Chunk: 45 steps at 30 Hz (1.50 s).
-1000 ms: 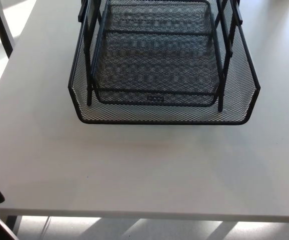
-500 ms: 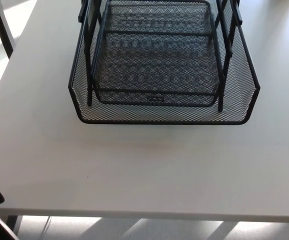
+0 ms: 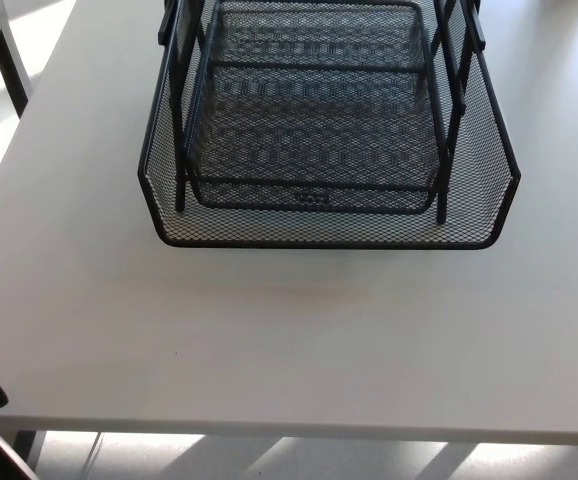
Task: The robot uses its right hand to grab the drawer kept on the middle of the desk and pull it out towards the robot
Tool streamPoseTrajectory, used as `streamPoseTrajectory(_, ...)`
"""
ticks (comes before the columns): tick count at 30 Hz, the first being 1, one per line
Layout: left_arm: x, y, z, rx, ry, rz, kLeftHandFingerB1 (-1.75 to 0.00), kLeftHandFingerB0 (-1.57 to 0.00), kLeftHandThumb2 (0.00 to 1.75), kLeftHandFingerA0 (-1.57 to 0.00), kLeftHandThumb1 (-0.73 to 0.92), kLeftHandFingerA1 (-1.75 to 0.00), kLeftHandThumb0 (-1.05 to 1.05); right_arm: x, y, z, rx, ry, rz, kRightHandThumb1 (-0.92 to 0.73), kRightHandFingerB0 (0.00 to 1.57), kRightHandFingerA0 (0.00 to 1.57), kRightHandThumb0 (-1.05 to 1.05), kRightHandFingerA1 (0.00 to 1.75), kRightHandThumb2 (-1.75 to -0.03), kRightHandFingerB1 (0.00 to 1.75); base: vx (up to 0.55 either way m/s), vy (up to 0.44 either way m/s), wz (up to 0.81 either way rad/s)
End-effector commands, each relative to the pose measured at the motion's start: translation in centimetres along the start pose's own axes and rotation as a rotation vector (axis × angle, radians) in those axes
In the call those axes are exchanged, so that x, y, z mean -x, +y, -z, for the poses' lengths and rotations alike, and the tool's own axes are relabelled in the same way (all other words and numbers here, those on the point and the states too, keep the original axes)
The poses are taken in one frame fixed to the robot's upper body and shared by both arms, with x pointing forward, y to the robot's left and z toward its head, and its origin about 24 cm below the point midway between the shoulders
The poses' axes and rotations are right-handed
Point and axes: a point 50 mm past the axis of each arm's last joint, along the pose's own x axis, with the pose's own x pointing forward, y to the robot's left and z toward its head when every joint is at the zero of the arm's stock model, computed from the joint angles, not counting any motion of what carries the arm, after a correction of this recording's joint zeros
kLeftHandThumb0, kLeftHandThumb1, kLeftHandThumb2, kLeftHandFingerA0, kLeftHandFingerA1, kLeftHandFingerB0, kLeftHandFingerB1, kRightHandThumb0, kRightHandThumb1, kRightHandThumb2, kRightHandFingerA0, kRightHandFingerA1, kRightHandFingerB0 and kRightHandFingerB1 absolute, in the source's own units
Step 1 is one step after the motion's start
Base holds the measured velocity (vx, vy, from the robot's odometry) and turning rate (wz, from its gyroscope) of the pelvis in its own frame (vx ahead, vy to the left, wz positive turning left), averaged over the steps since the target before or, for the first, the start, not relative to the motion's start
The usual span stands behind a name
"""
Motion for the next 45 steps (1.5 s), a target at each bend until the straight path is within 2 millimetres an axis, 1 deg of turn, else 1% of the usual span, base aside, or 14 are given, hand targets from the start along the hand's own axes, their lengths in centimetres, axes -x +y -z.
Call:
streamPoseTrajectory(1, 0.3, 0.1, 0.4, -0.027, 0.005, 0.006, -0.56, -0.78, 0.56, -0.79, 0.55, -0.83, -0.31, 5.0, 5.3, 1.1, -0.185, 0.411, -0.143, -0.54, 0.13, 0.3, -0.84, 0.58, -0.88, 0.47, 0.0, 0.0, 0.0)
streamPoseTrajectory(2, 0.3, 0.1, 0.4, -0.027, 0.002, 0.004, -0.56, -0.79, 0.56, -0.8, 0.54, -0.83, -0.3, 5.1, 5.7, 0.9, -0.212, 0.425, -0.186, -0.54, 0.13, 0.27, -0.81, 0.57, -0.89, 0.47, 0.0, 0.0, 0.0)
streamPoseTrajectory(3, 0.2, 0.0, 0.3, -0.027, 0.0, 0.002, -0.56, -0.79, 0.56, -0.79, 0.55, -0.83, -0.3, 5.1, 6.3, 0.5, -0.253, 0.448, -0.248, -0.48, 0.21, 0.34, -0.73, 0.57, -0.86, 0.47, 0.0, 0.0, 0.0)
streamPoseTrajectory(4, 0.2, 0.0, 0.3, -0.027, 0.0, 0.001, -0.55, -0.79, 0.56, -0.79, 0.55, -0.82, -0.3, 5.1, 6.7, 0.2, -0.233, 0.453, -0.309, -0.53, 0.2, 0.41, -0.83, 0.6, -0.87, 0.46, 0.0, 0.0, 0.0)
streamPoseTrajectory(5, 0.2, 0.0, 0.3, -0.027, 0.0, 0.001, -0.55, -0.79, 0.56, -0.79, 0.55, -0.82, -0.3, 5.3, 7.0, 0.0, -0.244, 0.464, -0.335, -0.56, 0.29, 0.46, -0.7, 0.54, -0.57, 0.35, 0.0, 0.0, 0.0)
streamPoseTrajectory(7, 0.2, 0.0, 0.2, -0.026, -0.005, 0.0, -0.55, -0.79, 0.56, -0.78, 0.55, -0.82, -0.3, 5.8, 8.2, -0.6, -0.226, 0.499, -0.455, -0.59, 0.31, 0.55, -0.73, 0.54, -0.59, 0.31, 0.0, 0.0, 0.0)
streamPoseTrajectory(9, 0.2, 0.0, 0.2, -0.026, -0.005, 0.001, -0.56, -0.78, 0.56, -0.79, 0.55, -0.83, -0.3, 6.0, 8.4, -0.7, -0.226, 0.5, -0.481, -0.59, 0.32, 0.57, -0.71, 0.55, -0.58, 0.32, 0.0, 0.0, 0.0)
streamPoseTrajectory(10, 0.2, 0.0, 0.3, -0.023, -0.008, -0.002, -0.56, -0.79, 0.56, -0.79, 0.55, -0.83, -0.3, 6.5, 9.0, -1.2, -0.253, 0.496, -0.546, -0.48, 0.24, 0.55, -0.76, 0.66, -0.86, 0.44, 0.0, 0.0, 0.0)
streamPoseTrajectory(12, 0.2, 0.0, 0.2, -0.026, -0.007, 0.001, -0.55, -0.78, 0.56, -0.77, 0.55, -0.81, -0.3, 6.7, 9.3, -1.6, -0.256, 0.493, -0.58, -0.5, 0.24, 0.56, -0.79, 0.7, -0.86, 0.43, 0.0, 0.0, 0.0)
streamPoseTrajectory(13, 0.2, 0.0, 0.2, -0.03, -0.005, 0.005, -0.55, -0.78, 0.56, -0.78, 0.55, -0.81, -0.29, 6.8, 9.6, -1.9, -0.241, 0.484, -0.606, -0.58, 0.26, 0.59, -0.73, 0.72, -0.58, 0.33, 0.0, 0.0, 0.0)
streamPoseTrajectory(14, 0.2, 0.0, 0.2, -0.029, -0.005, 0.004, -0.55, -0.78, 0.56, -0.78, 0.55, -0.81, -0.29, 6.8, 9.7, -2.1, -0.226, 0.478, -0.624, -0.58, 0.26, 0.59, -0.73, 0.72, -0.58, 0.33, 0.0, 0.0, 0.0)
streamPoseTrajectory(15, 0.1, 0.0, 0.2, -0.025, -0.006, -0.003, -0.55, -0.79, 0.56, -0.78, 0.55, -0.81, -0.29, 6.5, 9.5, -2.1, -0.237, 0.458, -0.637, -0.45, 0.19, 0.71, -0.72, 0.88, -0.82, 0.43, 0.0, 0.0, 0.0)
streamPoseTrajectory(17, 0.0, 0.0, 0.1, -0.029, -0.005, -0.004, -0.55, -0.78, 0.56, -0.78, 0.55, -0.82, -0.31, 6.2, 9.6, -2.2, -0.249, 0.457, -0.644, -0.42, 0.28, 0.93, -0.46, 1.04, -0.8, 0.5, 0.0, 0.0, 0.0)
streamPoseTrajectory(45, 0.2, -0.4, 0.4, -0.012, -0.001, -0.007, -0.55, -0.78, 0.56, -0.79, 0.55, -0.83, -0.31, 5.8, 9.5, -2.2, -0.246, 0.453, -0.658, -0.42, 0.28, 0.93, -0.46, 1.04, -0.8, 0.5, 0.0, 0.0, 0.0)
